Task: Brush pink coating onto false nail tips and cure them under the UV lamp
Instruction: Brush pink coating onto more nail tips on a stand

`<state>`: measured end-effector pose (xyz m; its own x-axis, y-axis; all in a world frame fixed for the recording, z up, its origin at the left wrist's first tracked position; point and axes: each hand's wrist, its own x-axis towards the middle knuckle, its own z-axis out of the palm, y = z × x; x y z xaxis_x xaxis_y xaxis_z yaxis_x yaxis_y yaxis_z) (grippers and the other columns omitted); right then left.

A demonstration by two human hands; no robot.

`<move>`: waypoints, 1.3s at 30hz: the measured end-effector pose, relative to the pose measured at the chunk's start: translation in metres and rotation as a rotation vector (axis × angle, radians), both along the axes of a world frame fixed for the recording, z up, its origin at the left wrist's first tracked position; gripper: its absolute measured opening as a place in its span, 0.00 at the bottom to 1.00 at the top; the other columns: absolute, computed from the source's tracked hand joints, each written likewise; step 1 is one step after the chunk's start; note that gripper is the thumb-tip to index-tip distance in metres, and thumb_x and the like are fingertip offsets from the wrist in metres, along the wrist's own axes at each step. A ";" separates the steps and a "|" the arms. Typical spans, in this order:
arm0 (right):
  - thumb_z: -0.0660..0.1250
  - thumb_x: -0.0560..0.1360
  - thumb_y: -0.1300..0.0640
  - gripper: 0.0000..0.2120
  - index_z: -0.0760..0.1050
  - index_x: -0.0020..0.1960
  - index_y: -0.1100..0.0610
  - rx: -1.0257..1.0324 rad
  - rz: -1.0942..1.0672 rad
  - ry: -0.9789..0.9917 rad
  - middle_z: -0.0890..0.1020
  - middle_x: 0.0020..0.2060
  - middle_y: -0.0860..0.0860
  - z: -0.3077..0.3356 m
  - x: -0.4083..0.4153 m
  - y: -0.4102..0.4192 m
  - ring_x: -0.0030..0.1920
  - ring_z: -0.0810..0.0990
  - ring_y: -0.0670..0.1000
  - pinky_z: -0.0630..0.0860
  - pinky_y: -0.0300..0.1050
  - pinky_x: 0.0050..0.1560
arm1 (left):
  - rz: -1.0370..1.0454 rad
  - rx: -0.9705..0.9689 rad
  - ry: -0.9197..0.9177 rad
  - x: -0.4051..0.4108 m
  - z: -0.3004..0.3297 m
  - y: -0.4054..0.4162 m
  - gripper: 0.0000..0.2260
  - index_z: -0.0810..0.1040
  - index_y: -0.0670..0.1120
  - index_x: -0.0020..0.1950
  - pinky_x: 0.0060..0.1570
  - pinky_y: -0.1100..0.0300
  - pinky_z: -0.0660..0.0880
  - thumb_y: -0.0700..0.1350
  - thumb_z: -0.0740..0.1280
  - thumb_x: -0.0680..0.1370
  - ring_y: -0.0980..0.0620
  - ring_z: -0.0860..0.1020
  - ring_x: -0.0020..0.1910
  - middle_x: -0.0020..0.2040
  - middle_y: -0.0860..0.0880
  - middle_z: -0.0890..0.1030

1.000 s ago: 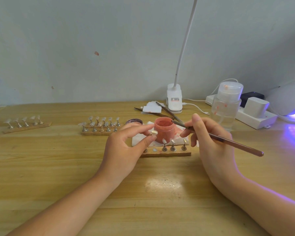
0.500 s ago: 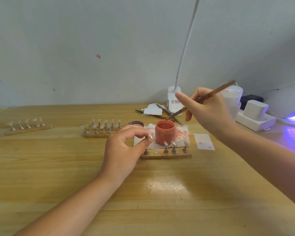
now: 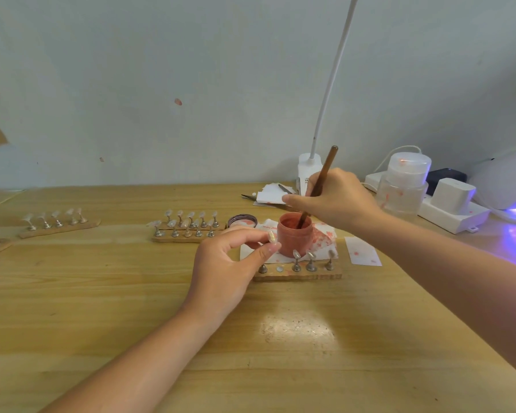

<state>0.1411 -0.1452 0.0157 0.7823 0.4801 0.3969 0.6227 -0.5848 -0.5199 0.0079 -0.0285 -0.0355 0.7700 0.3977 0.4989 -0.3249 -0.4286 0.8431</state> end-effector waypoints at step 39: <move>0.60 0.76 0.57 0.08 0.78 0.45 0.53 0.639 0.304 -0.322 0.80 0.40 0.42 -0.050 -0.066 -0.044 0.41 0.78 0.39 0.74 0.37 0.41 | 0.051 0.167 -0.010 0.001 -0.002 -0.001 0.11 0.80 0.54 0.37 0.41 0.79 0.64 0.37 0.73 0.68 0.66 0.72 0.37 0.36 0.59 0.79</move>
